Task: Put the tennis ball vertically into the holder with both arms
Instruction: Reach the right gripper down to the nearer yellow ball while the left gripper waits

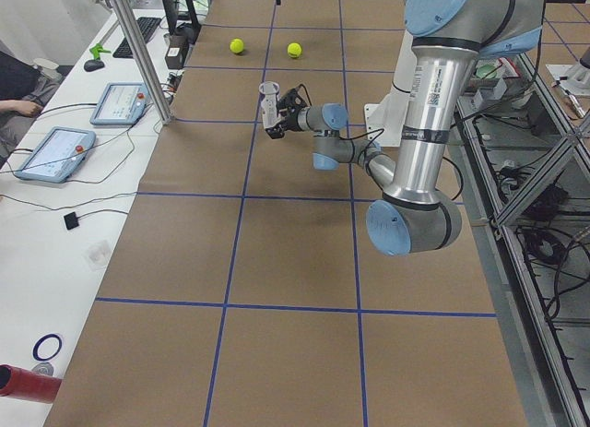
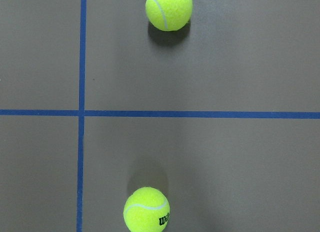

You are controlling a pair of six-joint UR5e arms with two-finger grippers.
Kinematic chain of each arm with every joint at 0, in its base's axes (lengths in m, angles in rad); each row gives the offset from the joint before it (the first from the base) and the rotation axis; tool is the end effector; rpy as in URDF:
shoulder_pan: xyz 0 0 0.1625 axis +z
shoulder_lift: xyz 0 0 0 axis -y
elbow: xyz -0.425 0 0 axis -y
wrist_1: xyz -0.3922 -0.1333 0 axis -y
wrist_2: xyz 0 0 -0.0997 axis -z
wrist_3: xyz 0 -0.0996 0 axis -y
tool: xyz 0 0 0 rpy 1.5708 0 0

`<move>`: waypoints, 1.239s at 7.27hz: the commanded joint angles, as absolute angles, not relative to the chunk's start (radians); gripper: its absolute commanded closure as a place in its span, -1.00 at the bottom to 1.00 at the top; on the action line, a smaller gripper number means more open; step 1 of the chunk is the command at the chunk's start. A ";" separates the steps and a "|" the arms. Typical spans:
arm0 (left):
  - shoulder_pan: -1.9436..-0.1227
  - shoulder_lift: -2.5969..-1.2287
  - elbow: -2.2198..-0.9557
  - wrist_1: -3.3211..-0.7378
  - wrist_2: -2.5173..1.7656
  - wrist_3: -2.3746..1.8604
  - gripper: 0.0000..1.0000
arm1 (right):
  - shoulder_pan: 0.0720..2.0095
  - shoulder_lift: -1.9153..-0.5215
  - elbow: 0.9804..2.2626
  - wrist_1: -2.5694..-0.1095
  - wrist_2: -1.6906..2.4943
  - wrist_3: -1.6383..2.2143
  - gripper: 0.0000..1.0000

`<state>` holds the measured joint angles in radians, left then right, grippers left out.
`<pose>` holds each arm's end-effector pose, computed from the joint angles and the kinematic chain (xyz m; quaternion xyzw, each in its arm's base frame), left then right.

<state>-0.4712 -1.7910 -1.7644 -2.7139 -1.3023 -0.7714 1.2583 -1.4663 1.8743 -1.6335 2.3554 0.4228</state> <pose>0.4170 -0.3917 0.3212 0.4896 0.5035 0.0225 0.7115 -0.1006 -0.5161 0.4621 0.0128 -0.4085 -0.0154 0.9125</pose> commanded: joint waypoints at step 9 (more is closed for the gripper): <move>-0.459 -1.816 -1.701 -2.718 -1.304 -0.769 -0.98 | 0.962 -1.546 1.755 -1.307 2.214 0.584 -0.99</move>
<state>-0.4590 -1.8123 -1.7015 -2.7194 -1.3039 -0.7691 0.9709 -1.5498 1.7862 -1.3387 2.2138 0.5846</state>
